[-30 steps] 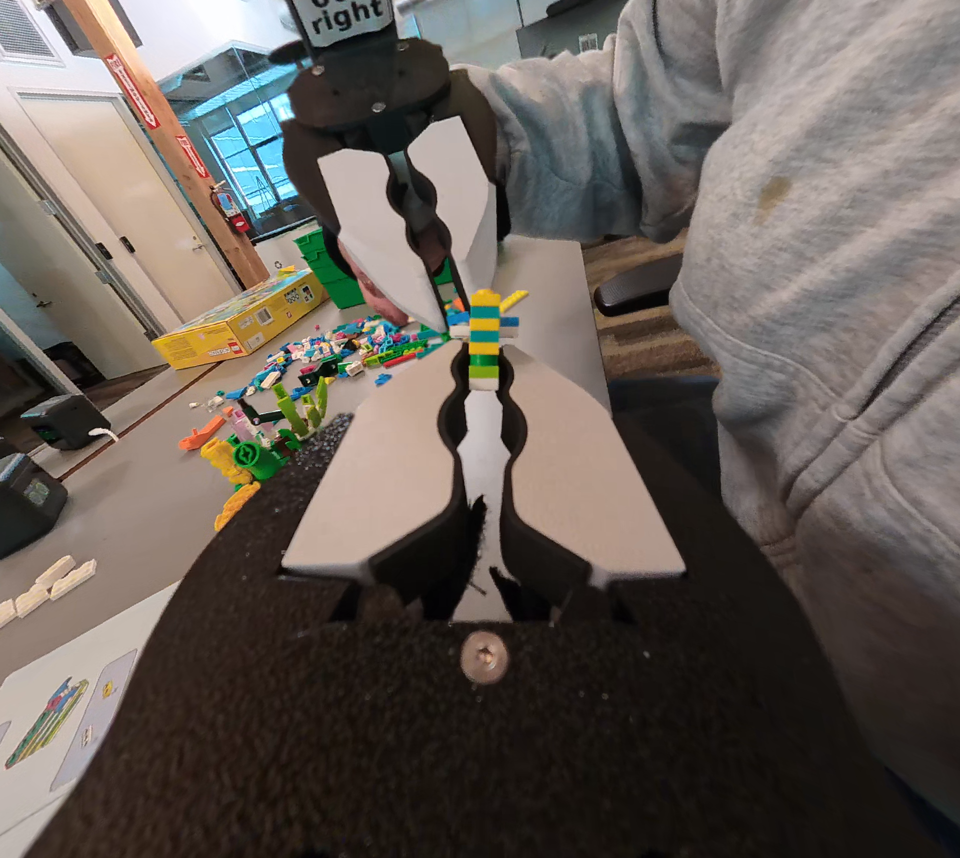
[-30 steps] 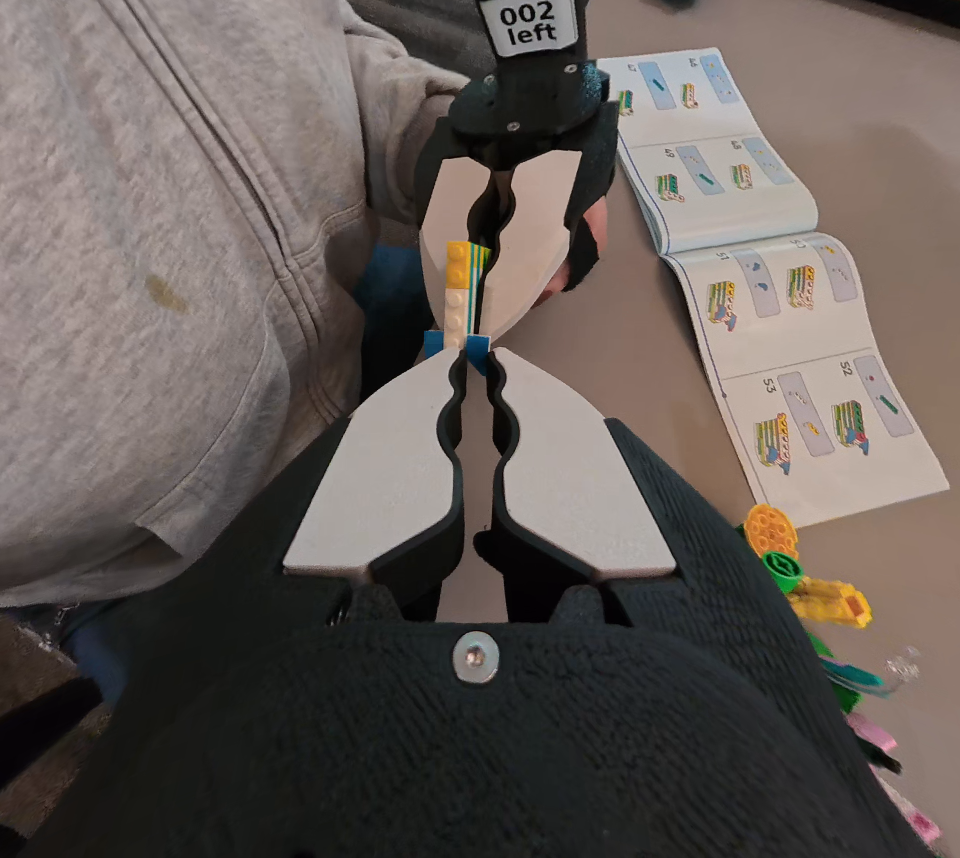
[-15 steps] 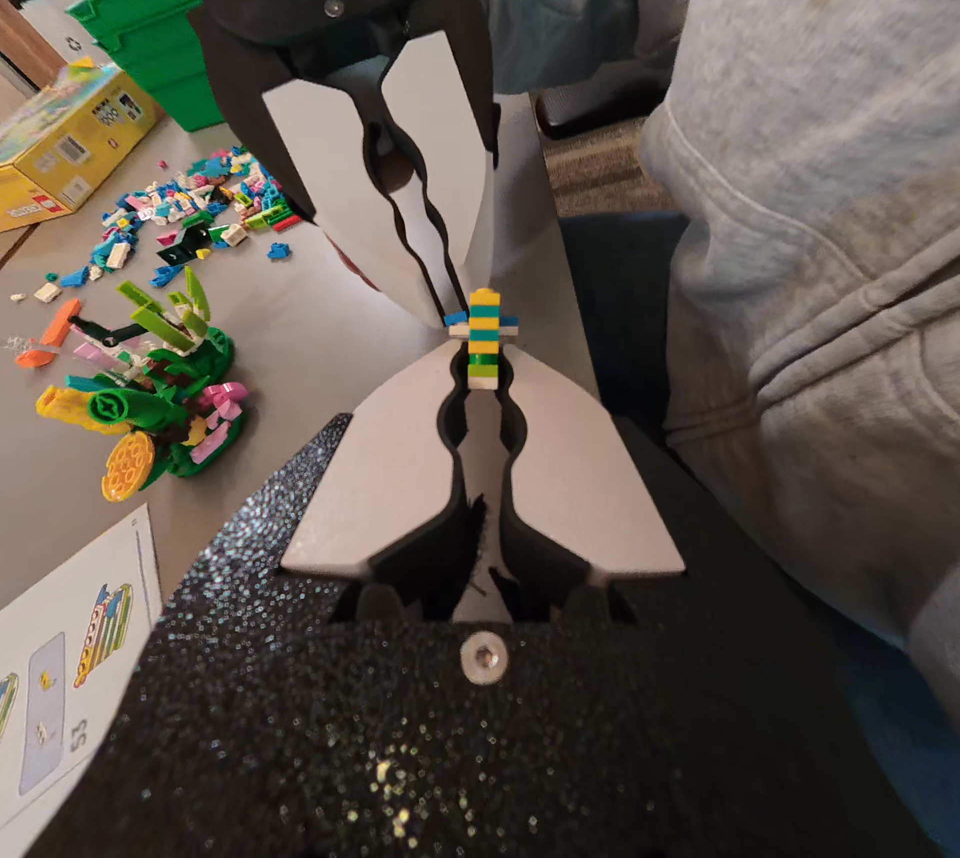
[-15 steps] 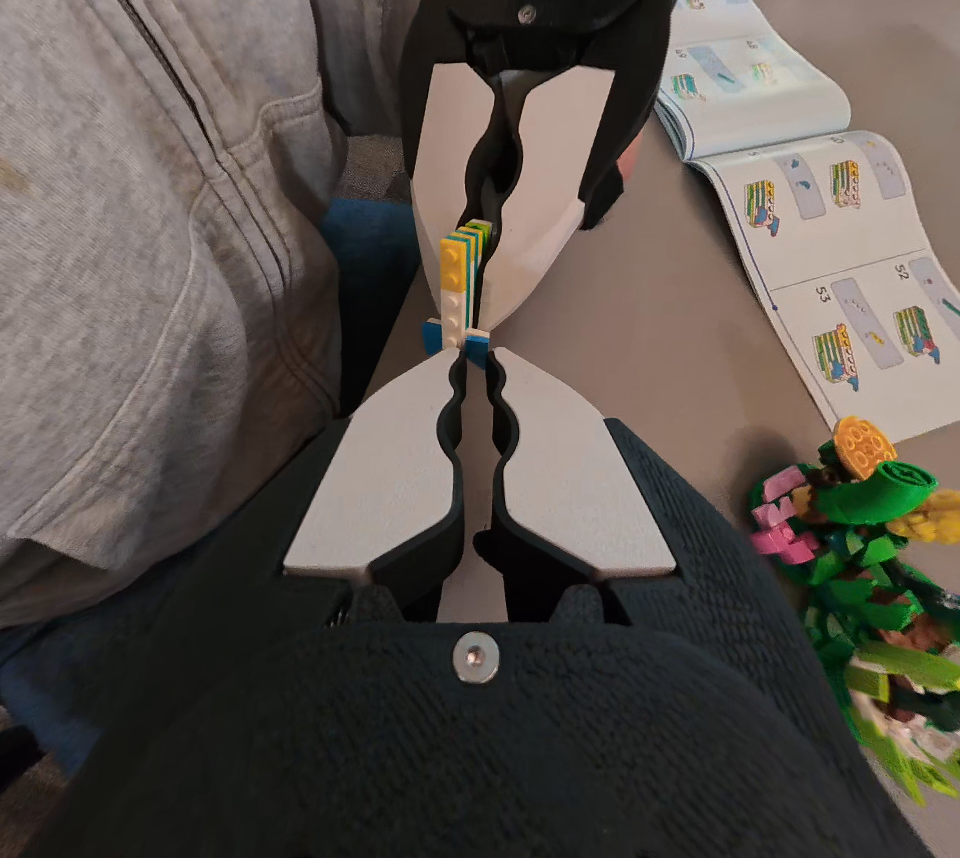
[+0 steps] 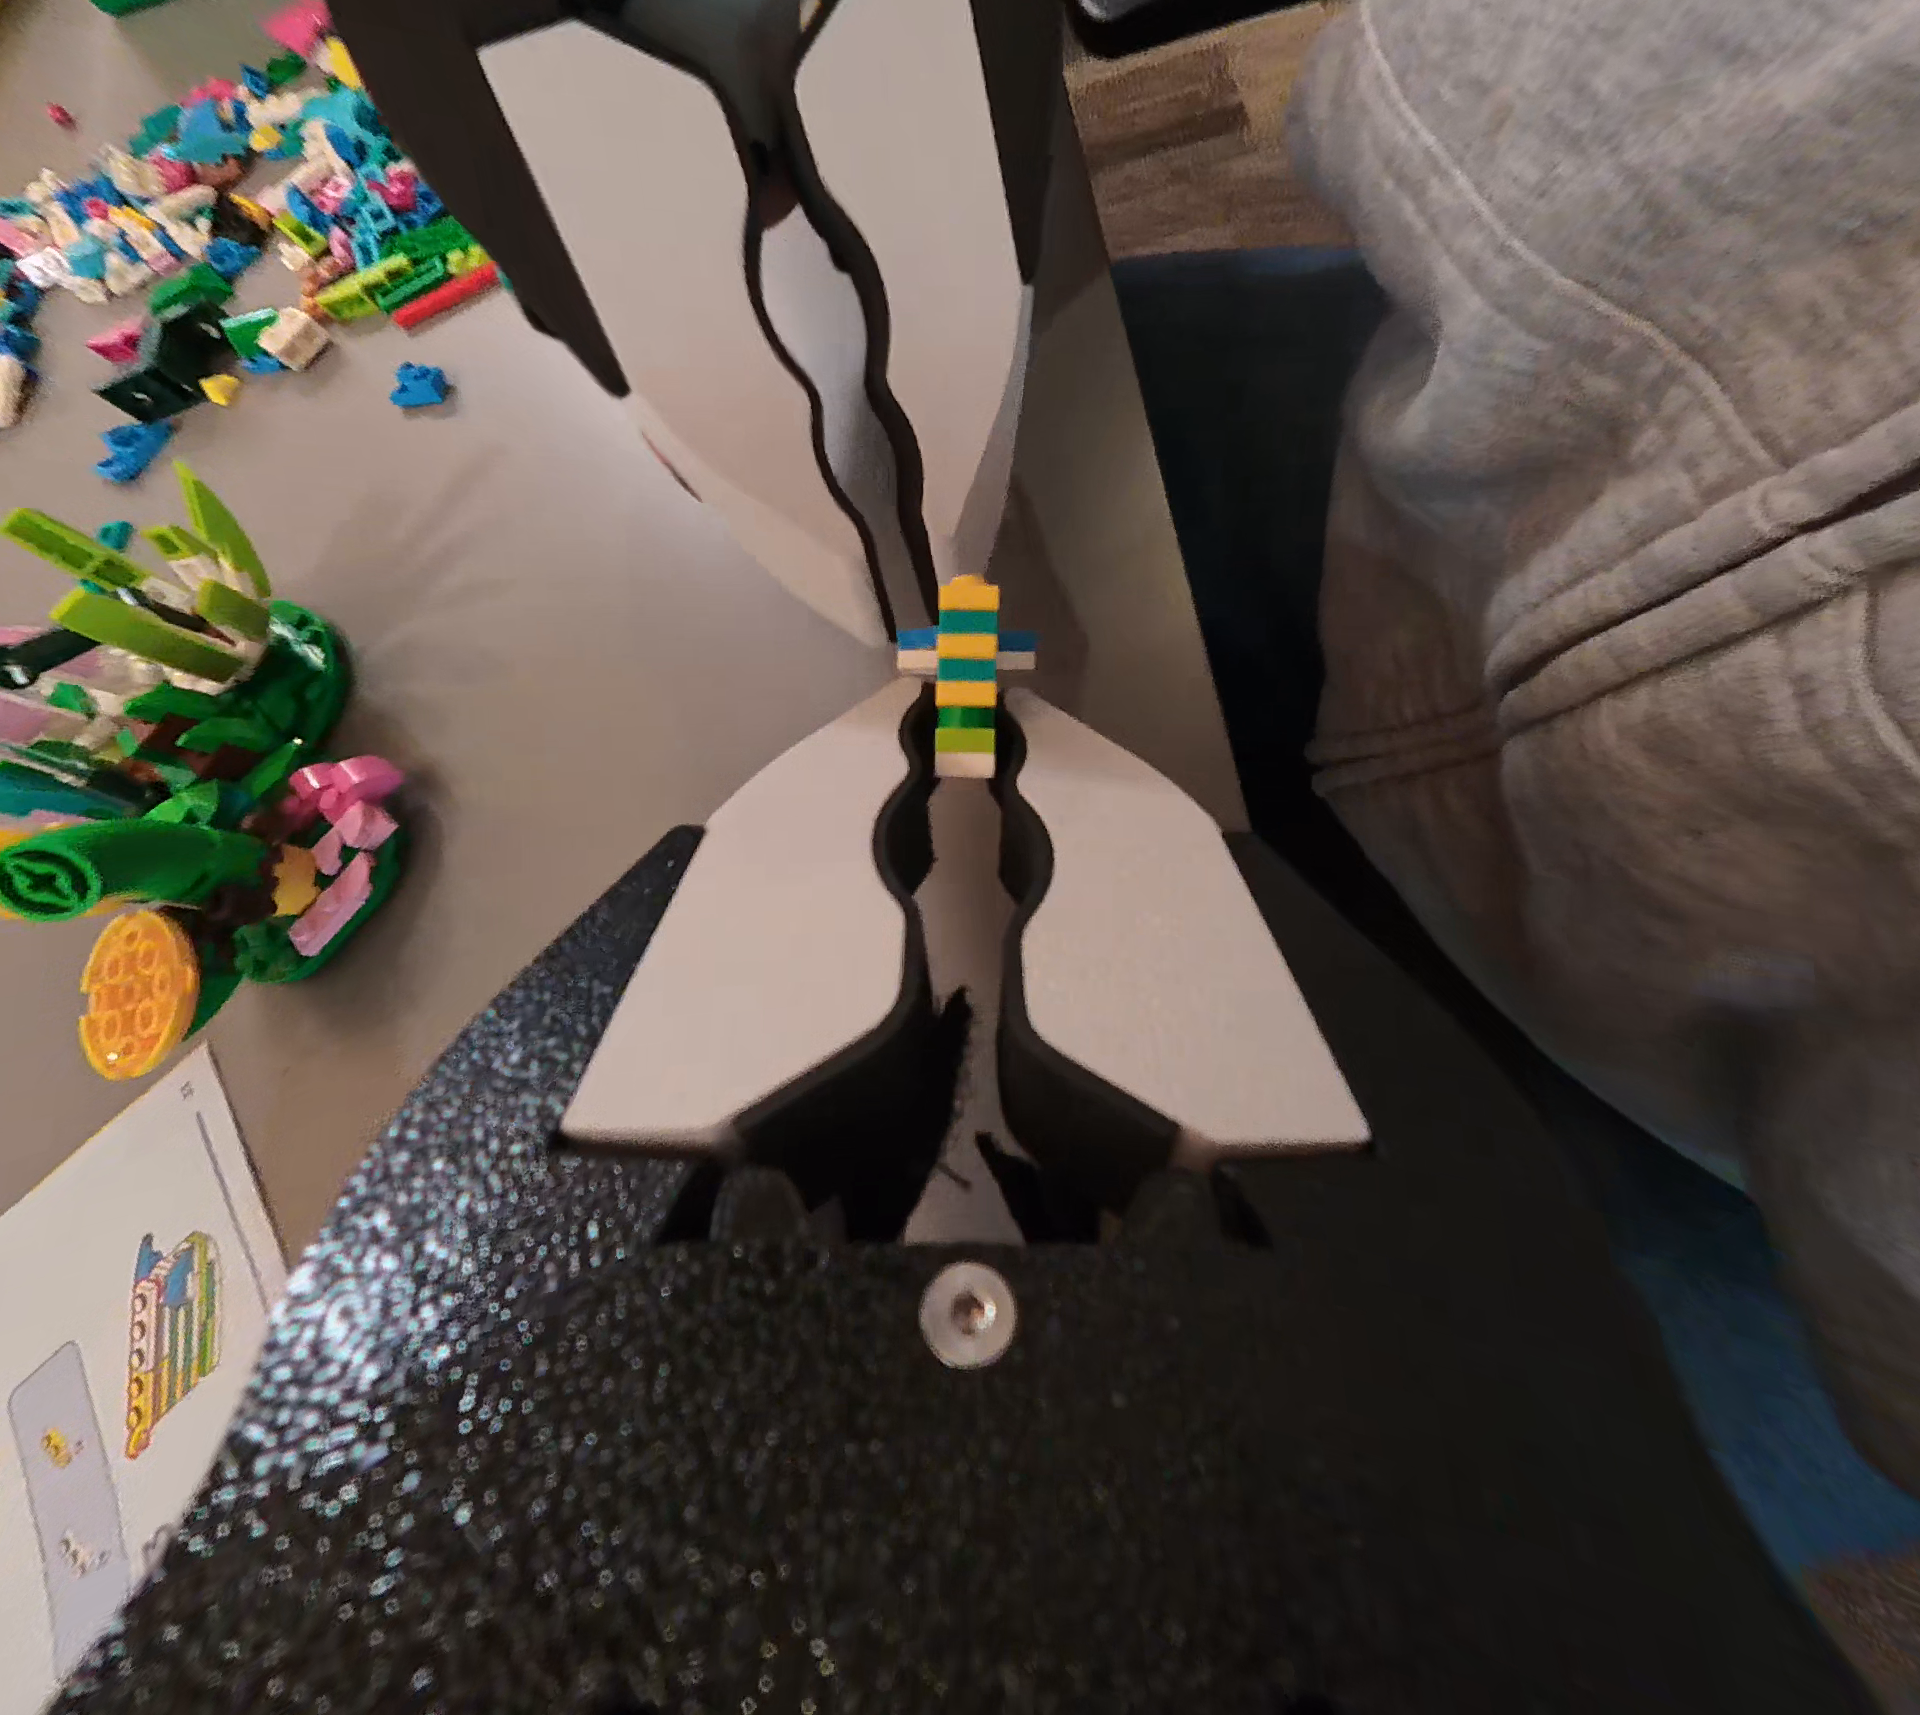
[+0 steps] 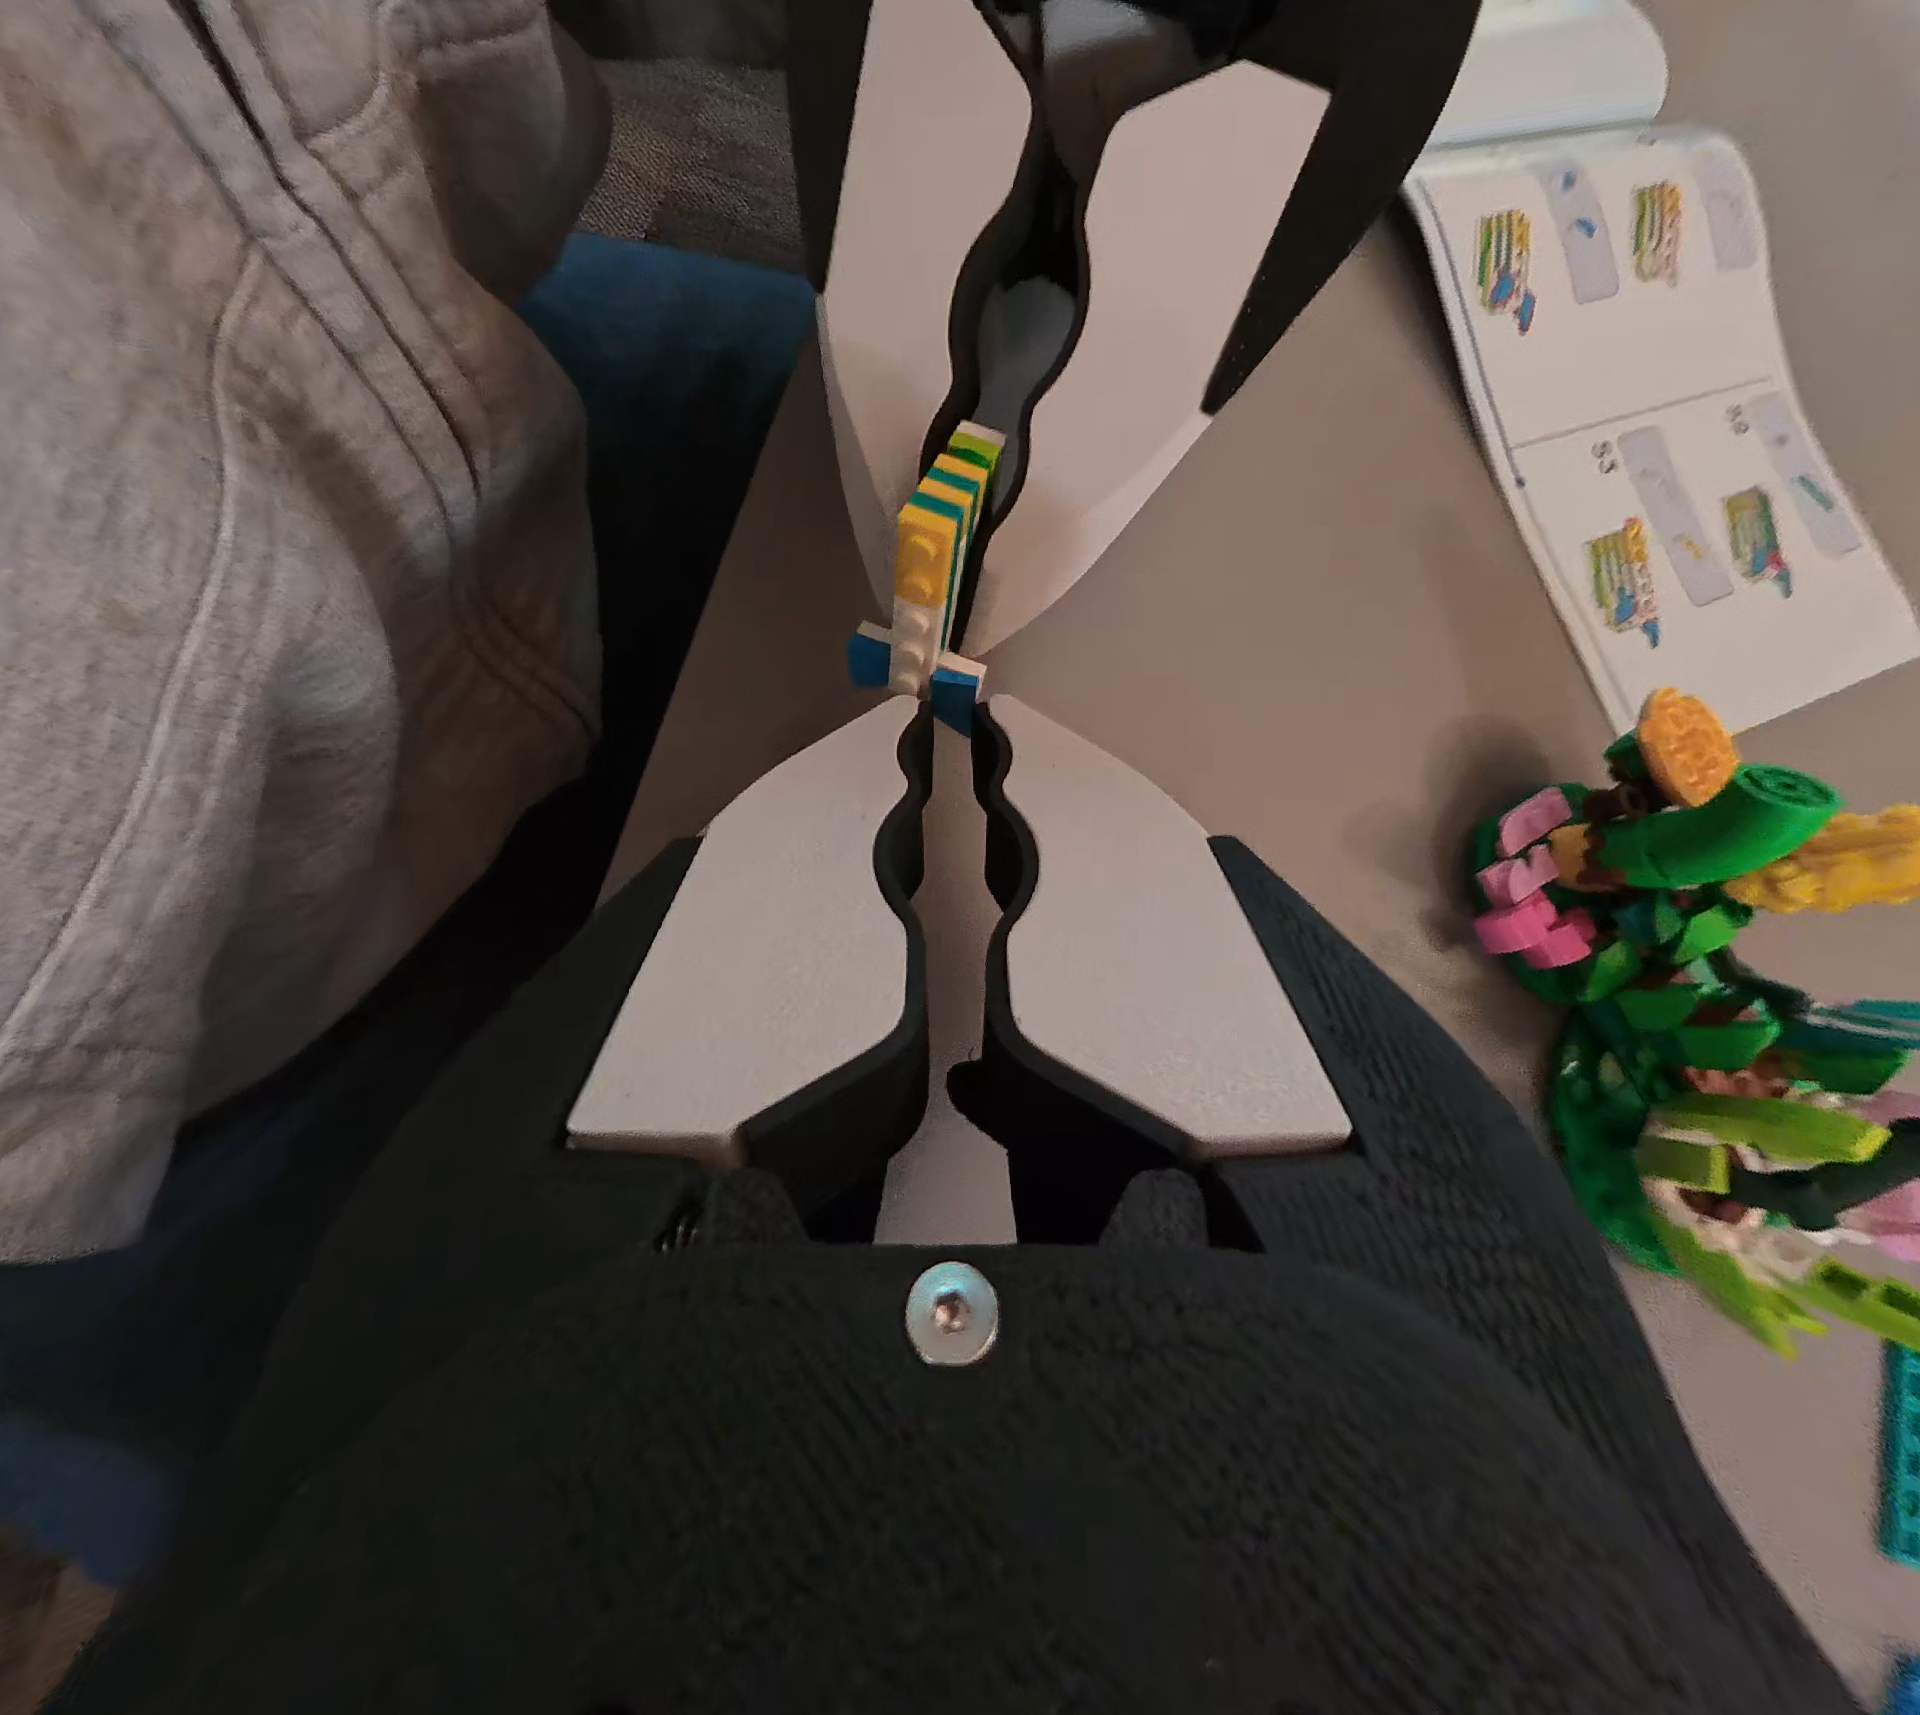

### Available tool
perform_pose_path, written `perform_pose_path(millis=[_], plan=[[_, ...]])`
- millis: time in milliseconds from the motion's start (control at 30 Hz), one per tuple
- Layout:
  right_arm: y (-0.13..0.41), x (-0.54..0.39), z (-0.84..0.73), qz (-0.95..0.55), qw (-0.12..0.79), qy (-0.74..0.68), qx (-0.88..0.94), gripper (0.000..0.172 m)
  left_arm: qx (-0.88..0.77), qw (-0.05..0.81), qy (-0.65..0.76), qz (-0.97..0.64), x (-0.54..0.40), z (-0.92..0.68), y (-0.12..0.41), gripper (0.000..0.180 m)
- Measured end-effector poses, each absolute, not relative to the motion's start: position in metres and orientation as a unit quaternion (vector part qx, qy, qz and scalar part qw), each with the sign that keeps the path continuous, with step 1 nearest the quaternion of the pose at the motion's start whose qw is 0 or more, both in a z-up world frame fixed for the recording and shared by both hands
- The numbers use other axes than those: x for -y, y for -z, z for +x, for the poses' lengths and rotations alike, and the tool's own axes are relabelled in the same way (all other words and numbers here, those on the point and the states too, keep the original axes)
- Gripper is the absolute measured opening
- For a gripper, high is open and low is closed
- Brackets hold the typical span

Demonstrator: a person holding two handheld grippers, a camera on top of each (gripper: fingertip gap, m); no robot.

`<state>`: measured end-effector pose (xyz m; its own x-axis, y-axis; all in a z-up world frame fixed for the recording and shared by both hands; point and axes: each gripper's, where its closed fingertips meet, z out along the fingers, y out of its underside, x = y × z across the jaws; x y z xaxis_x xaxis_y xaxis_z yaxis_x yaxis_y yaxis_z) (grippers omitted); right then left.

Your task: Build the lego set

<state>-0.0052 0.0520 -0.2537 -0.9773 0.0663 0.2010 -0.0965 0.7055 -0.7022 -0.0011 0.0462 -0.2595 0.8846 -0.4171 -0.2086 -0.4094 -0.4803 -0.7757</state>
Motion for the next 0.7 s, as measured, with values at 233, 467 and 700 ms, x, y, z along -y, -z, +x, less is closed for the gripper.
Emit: perform_pose_path(millis=[233, 467, 700], plan=[[0.271, -0.053, -0.003, -0.056, 0.057, -0.397, 0.914, 0.006, -0.245, 0.394, 0.038, -0.885, -0.045, 0.0, 0.275, 0.009], [0.279, -0.053, -0.001, -0.06, 0.046, -0.391, 0.917, 0.006, -0.24, 0.395, 0.056, -0.885, -0.047, 0.003, 0.276, 0.009], [0.276, -0.052, -0.001, -0.058, 0.034, -0.395, 0.916, 0.007, -0.245, 0.38, 0.068, -0.889, -0.046, 0.005, 0.276, 0.009]])
